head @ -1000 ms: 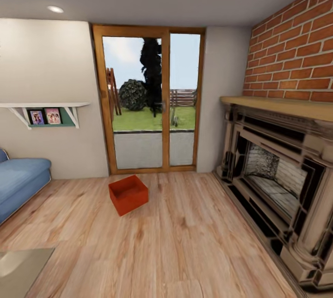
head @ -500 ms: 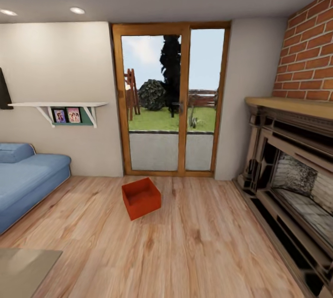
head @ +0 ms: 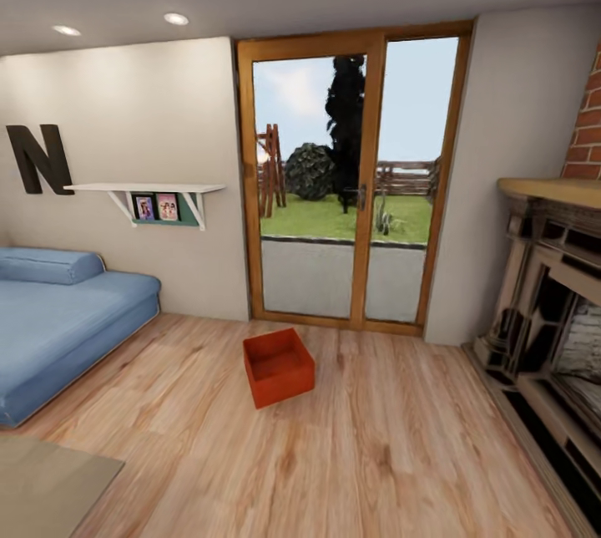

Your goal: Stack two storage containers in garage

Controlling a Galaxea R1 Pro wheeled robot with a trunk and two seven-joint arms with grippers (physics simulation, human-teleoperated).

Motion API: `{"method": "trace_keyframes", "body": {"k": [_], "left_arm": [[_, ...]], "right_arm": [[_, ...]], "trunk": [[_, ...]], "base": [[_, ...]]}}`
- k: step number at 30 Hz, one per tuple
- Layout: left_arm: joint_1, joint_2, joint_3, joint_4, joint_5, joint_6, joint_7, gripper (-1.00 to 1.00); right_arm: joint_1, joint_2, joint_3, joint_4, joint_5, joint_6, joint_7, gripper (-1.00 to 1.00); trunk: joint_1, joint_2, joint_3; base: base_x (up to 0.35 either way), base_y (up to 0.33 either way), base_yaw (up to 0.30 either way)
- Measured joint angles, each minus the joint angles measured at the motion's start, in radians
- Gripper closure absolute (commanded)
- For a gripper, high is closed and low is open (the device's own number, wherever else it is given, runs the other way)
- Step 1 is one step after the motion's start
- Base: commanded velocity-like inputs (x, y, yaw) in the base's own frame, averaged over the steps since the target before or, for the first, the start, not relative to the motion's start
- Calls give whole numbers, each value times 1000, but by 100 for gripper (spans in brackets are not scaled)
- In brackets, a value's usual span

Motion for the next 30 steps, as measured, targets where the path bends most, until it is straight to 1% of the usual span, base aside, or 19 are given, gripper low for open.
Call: {"method": "trace_keyframes", "body": {"k": [7, 10, 30], "left_arm": [[0, 0, 0, 0, 0, 0, 0, -100], [0, 0, 0, 0, 0, 0, 0, -100], [0, 0, 0, 0, 0, 0, 0, -100]], "right_arm": [[0, 0, 0, 0, 0, 0, 0, -100], [0, 0, 0, 0, 0, 0, 1, -100], [0, -6, 6, 0, -1, 2, 2, -100]], "trunk": [[0, 0, 0], [0, 0, 0], [0, 0, 0]], "base": [[332, -132, 270], [332, -132, 150], [317, -163, 5]]}}
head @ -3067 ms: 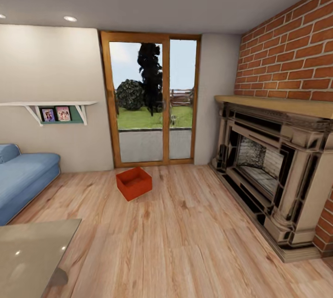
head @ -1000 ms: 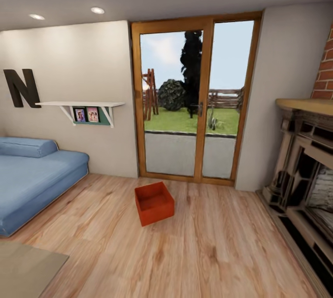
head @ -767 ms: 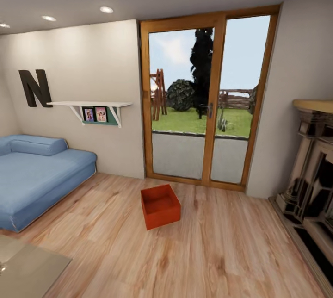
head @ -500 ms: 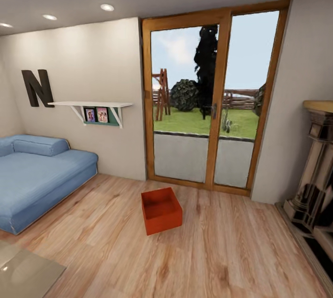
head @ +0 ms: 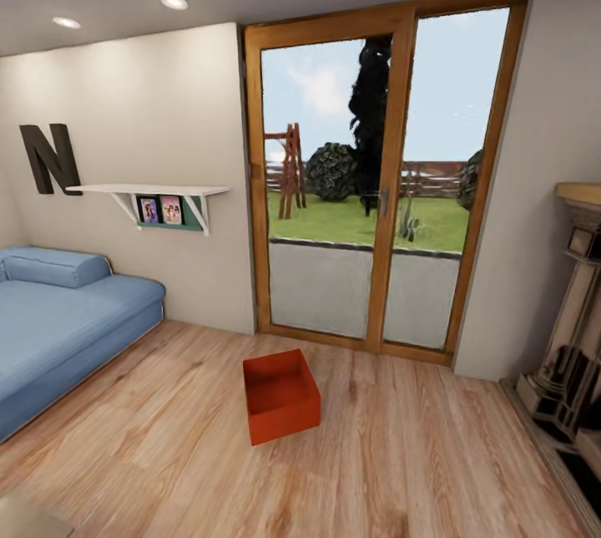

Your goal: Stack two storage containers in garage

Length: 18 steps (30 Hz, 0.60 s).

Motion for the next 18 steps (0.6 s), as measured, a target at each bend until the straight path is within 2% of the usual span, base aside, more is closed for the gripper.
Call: {"method": "trace_keyframes", "body": {"k": [9, 18], "left_arm": [[0, 0, 0, 0, 0, 0, 0, -100], [0, 0, 0, 0, 1, 0, 0, -100]], "right_arm": [[0, 0, -14, 0, -11, -2, -4, -100], [0, 5, -11, 0, -3, -3, -4, -100]], "trunk": [[0, 0, 0], [0, 0, 0]], "base": [[313, -171, 0], [313, -171, 0]]}}
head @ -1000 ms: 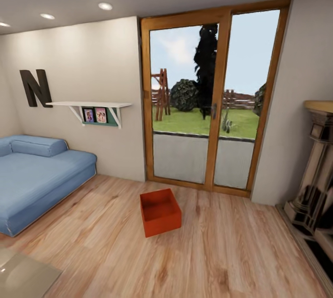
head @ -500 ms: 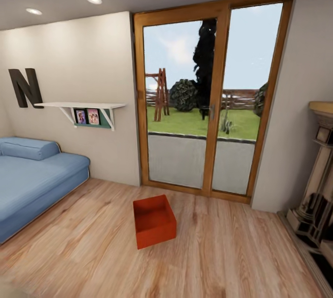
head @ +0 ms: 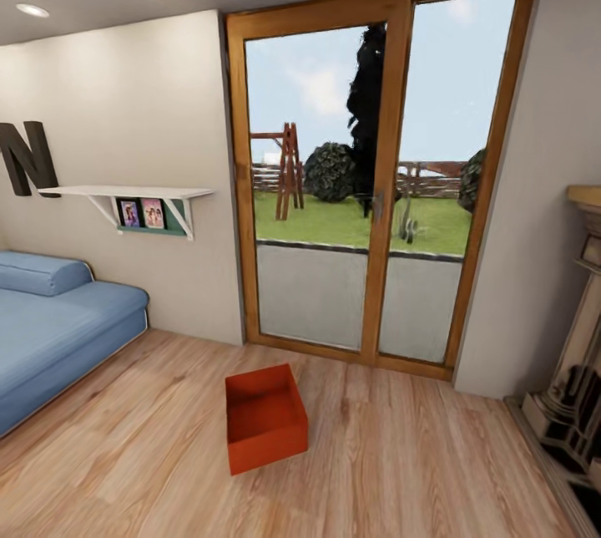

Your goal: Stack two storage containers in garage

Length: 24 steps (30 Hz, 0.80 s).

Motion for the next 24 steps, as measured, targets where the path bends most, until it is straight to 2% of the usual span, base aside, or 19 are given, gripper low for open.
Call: {"method": "trace_keyframes", "body": {"k": [10, 24], "left_arm": [[0, 0, 0, 0, 0, 0, 0, -100], [0, 0, 0, 0, 0, -5, 0, -100]], "right_arm": [[0, 1, 2, 0, 3, 1, 3, -100], [0, 1, 5, 0, 4, 1, 2, -100]], "trunk": [[0, 0, 0], [0, 0, 0]], "base": [[313, -167, 30], [313, -162, 254]]}}
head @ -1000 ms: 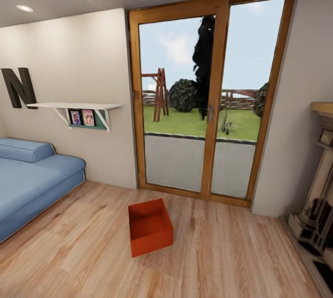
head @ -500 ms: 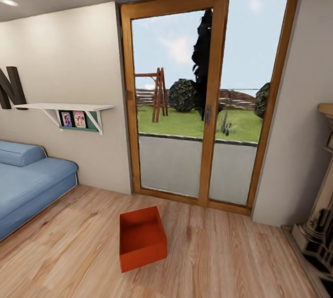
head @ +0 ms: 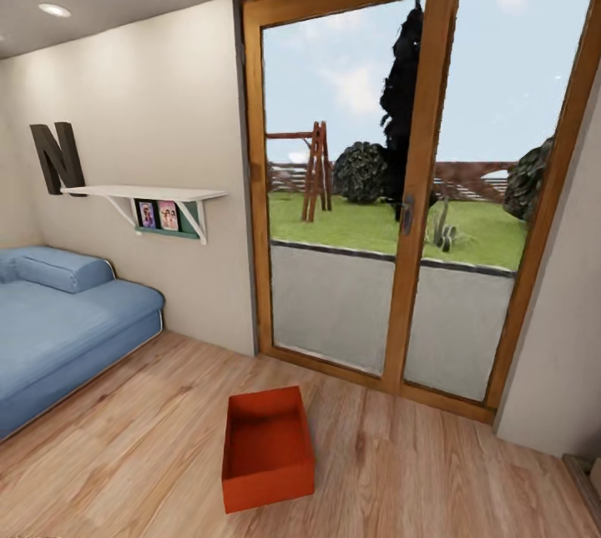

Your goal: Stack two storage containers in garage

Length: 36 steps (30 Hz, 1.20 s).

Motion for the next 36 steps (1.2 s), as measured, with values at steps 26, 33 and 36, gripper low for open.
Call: {"method": "trace_keyframes", "body": {"k": [26, 33, 36], "left_arm": [[0, 3, 1, 0, 5, -3, 0, -100], [0, 2, 1, 0, 11, -4, 0, -100], [0, 2, 1, 0, 11, -4, 0, -100]], "right_arm": [[0, 0, 0, 0, 0, 0, -2, -100], [0, -1, 1, 0, 0, 0, -2, -100], [0, -1, 1, 0, 0, 0, -3, -100]], "trunk": [[0, 0, 0], [1, 0, 0], [1, 0, 0]], "base": [[222, -86, 269], [2, 0, 173], [0, 0, 25]]}}
